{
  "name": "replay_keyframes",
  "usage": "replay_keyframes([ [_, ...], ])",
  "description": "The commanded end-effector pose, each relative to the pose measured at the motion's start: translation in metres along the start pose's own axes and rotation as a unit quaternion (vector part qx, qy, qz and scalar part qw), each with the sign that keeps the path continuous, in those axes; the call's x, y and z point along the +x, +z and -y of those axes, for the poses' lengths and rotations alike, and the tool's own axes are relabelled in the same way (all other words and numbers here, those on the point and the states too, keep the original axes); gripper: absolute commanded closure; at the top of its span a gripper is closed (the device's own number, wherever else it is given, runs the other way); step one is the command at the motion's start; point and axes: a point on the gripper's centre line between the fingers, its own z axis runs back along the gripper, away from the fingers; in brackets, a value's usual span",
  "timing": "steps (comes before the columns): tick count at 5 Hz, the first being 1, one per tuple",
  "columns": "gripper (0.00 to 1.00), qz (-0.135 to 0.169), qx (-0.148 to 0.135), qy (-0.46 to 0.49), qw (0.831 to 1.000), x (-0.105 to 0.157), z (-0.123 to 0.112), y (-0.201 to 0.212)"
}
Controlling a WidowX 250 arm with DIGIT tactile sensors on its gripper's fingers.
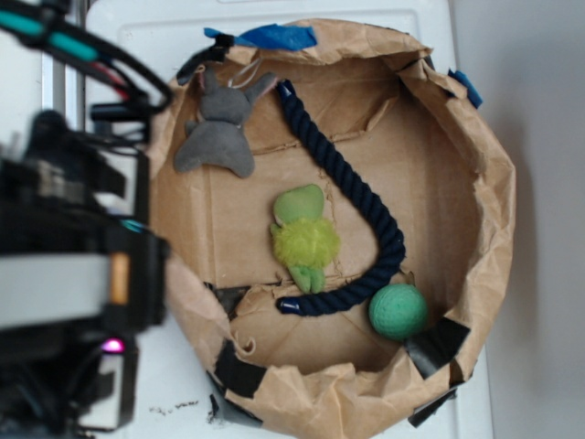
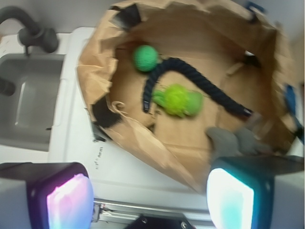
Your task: Grab the green ball.
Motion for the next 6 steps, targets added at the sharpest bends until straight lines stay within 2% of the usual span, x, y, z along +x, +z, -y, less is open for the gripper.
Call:
replay_keyframes([
  [1, 0.0, 0.067, -0.061, -0.116, 0.989, 0.023, -0.022, -0.014],
  [2, 0.0, 0.084, -0.078, -0.118, 0.986, 0.035, -0.04, -0.028],
  [3, 0.0, 0.073, -0.05, -0.118, 0.989, 0.044, -0.044, -0.053],
  [5, 0.0, 0.051, -0.08, -0.12, 0.988, 0.072, -0.045, -0.09],
  [6, 0.0, 0.056, -0.075, -0.163, 0.982, 0.071, -0.032, -0.1],
])
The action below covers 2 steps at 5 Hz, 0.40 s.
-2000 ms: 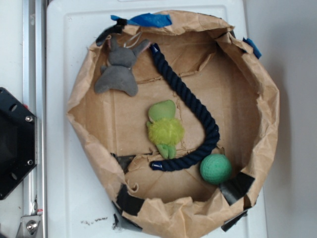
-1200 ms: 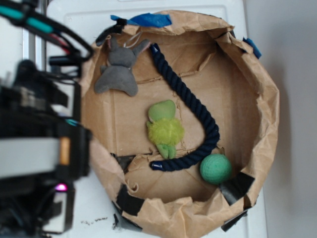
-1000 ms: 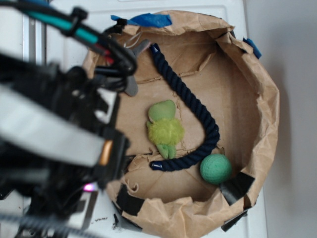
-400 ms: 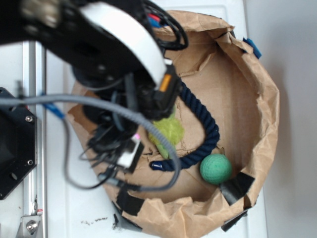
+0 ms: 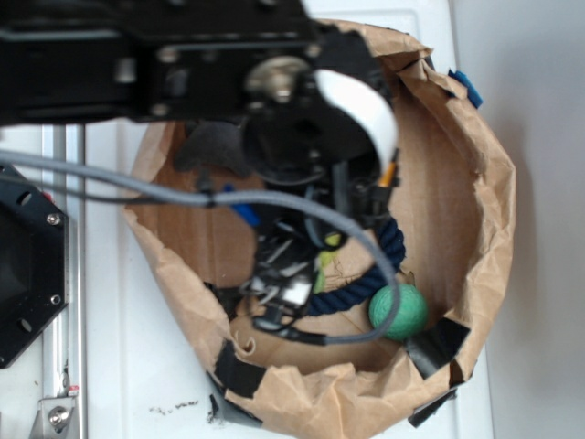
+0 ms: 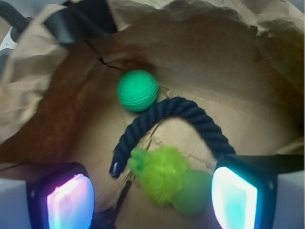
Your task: Grab the green ball.
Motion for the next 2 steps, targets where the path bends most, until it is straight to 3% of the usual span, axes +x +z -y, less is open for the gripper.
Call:
replay_keyframes([
  [1, 0.0, 0.02, 0.016, -0.093, 0.995, 0.012, 0.027, -0.012],
  [2, 0.0, 0.02, 0.019, -0.118, 0.993, 0.018, 0.031, -0.024],
])
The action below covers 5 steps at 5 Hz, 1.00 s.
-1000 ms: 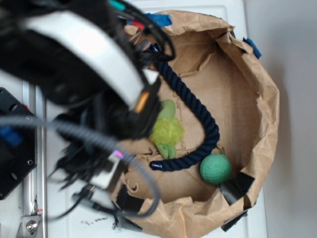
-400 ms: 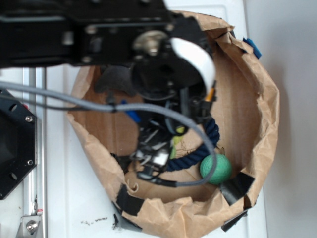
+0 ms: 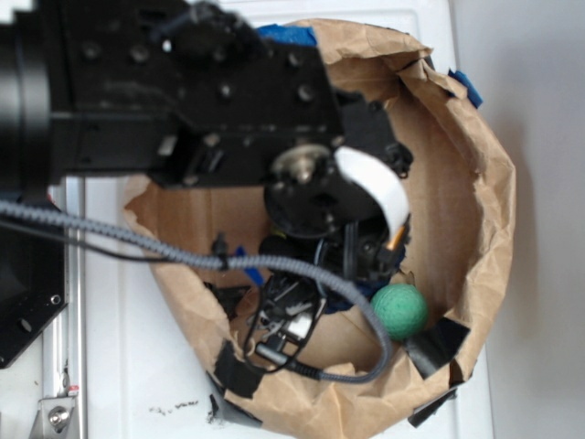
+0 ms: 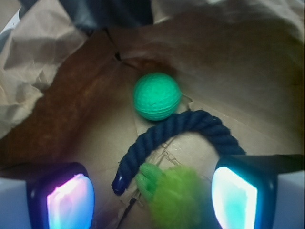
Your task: Grab the green ball.
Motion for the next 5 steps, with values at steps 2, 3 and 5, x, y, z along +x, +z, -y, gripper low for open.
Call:
replay_keyframes([
  [2, 0.0, 0.007, 0.032, -0.022, 0.999, 0.028, 0.004, -0.025],
  [3, 0.0, 0.015, 0.034, -0.041, 0.998, 0.036, 0.011, -0.035],
  [5, 0.0, 0.03, 0.065, -0.051, 0.996, 0.05, 0.015, -0.049],
])
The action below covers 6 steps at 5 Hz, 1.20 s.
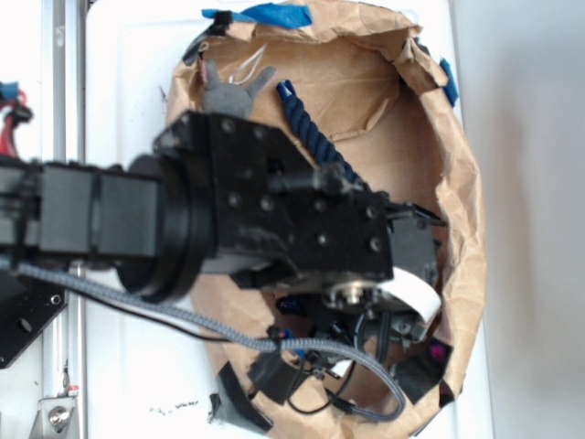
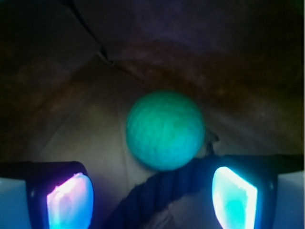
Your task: Grab the green ball.
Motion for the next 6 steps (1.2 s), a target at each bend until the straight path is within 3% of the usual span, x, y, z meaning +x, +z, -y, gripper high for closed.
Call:
replay_keyframes([
  [1, 0.0, 0.028, 0.025, -0.004, 0.999, 0.031, 0.007, -0.003],
  [2, 0.0, 0.006, 0.026, 0.016, 0.999, 0.035, 0.003, -0.021],
  [3, 1.0, 0.002, 0.021, 0.038, 0.999, 0.035, 0.0, -0.025],
  [5, 1.0, 0.005, 0.028, 0.05, 0.998, 0.029, -0.007, -0.01],
  [6, 1.0, 0.01, 0.03, 0.094, 0.995, 0.011, -0.018, 0.027],
])
